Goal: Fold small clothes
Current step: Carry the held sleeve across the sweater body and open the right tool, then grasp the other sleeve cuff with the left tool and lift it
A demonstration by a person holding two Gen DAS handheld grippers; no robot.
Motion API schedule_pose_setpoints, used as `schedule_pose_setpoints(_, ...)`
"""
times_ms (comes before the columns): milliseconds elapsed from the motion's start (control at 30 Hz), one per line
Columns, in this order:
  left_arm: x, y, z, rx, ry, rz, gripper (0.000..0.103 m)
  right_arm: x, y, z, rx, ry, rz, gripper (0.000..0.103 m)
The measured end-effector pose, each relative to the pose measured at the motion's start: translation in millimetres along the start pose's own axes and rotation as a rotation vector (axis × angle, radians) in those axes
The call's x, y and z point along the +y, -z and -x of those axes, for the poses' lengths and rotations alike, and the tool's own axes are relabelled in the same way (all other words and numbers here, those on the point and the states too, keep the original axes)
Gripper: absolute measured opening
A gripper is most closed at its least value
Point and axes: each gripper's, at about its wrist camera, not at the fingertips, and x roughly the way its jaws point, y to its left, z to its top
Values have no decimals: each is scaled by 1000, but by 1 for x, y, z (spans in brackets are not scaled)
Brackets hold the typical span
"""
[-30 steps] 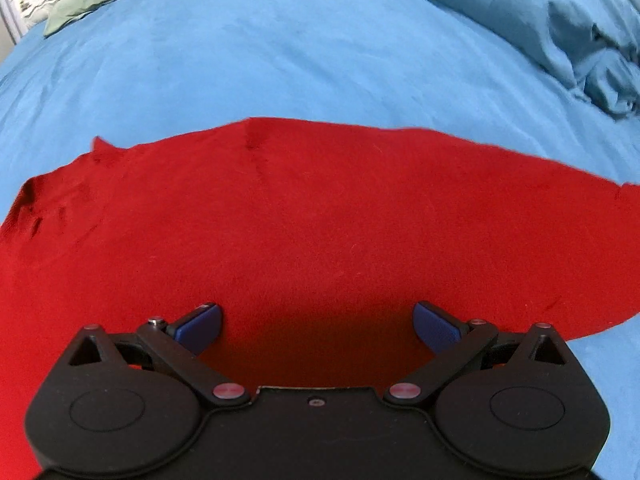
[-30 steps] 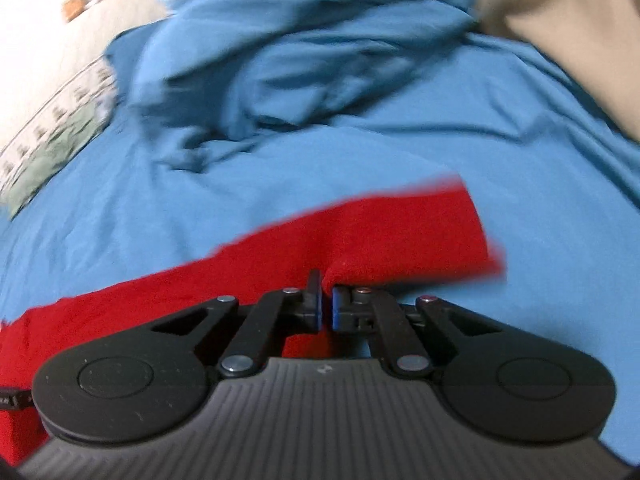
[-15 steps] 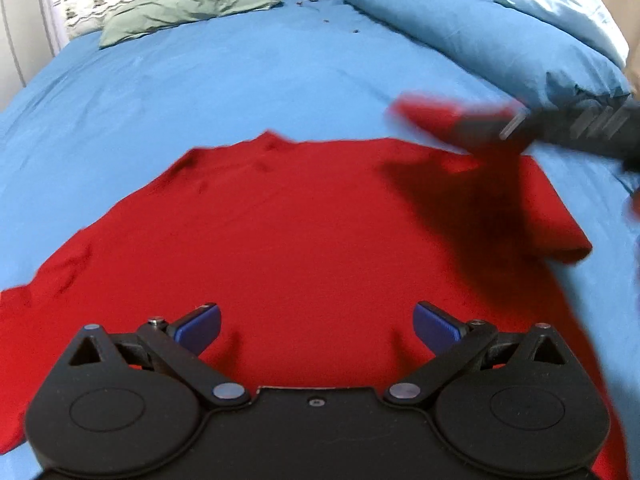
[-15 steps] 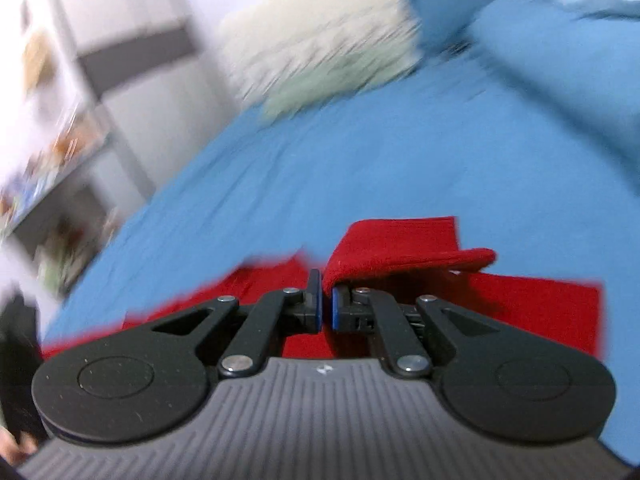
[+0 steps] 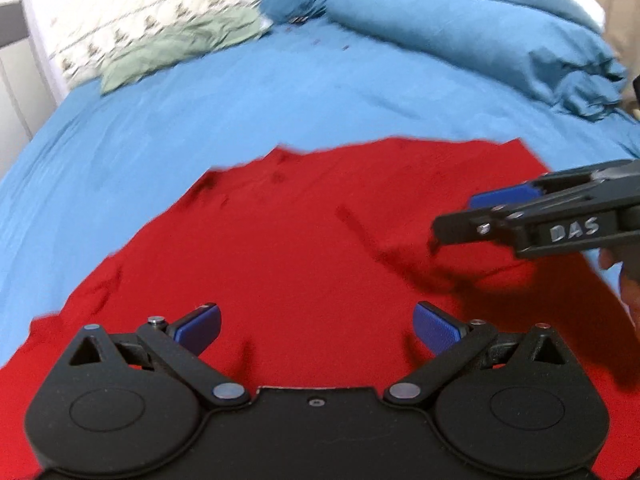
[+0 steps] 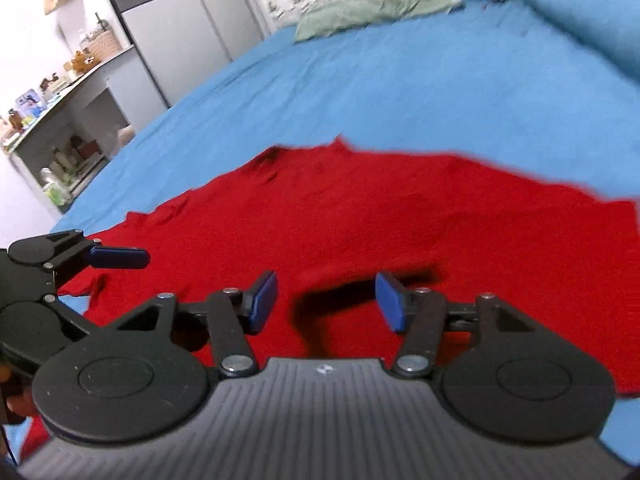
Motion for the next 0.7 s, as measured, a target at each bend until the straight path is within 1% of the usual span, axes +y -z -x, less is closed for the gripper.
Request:
schedule_pose_setpoints(67,-16,-11,-3,-18,26,-31,103,-16,4,27,-32,55,7,79)
schedule_pose_setpoints(133,-34,-24,-13,-18,58,-69,103,-33,5,48,-63,120,9,87)
schedule_pose_setpoints(167,-42,-29,-19,-16,68,-85,102,-42,6,58,-75,162,6,95)
schedule_pose_setpoints(200,-50,-34,-27,-13,73,-100,100,-50,9,65,-81,201,-1,99)
schedule_pose_setpoints(267,-60,-42,-46,12,76,-108,85,-63,18,75,-77,230,-18,99)
schedule_pose_setpoints(300,-61,-44,-56,29,80,-100,80,-72,24,79,-60,238,-31,99)
schedule_pose_setpoints(367,-63,-45,-71,53,87,-78,62,-82,34,82,-42,258,-51,99)
schedule_pose_setpoints(433,-64,-44,-81,51,72,-65,56,-91,44,84,-37,267,-78,99)
schedule_pose_setpoints(500,-65,-42,-84,28,61,-66,49,-102,55,85,-34,265,-119,99)
schedule_pose_setpoints(533,-65,-42,-85,20,54,-70,36,-106,58,84,-31,260,-138,99)
schedule_pose_setpoints(567,-66,-42,-86,17,43,-72,16,-107,60,81,-31,257,-154,99)
schedule_pose_setpoints(600,-66,-42,-86,15,30,-69,6,-109,63,79,-33,256,-165,99)
schedule_pose_setpoints(667,-57,-41,-80,-10,12,-26,5,-111,67,81,-38,261,-172,99)
schedule_pose_setpoints(700,-50,-39,-73,-35,4,23,5,-111,68,80,-41,262,-173,99)
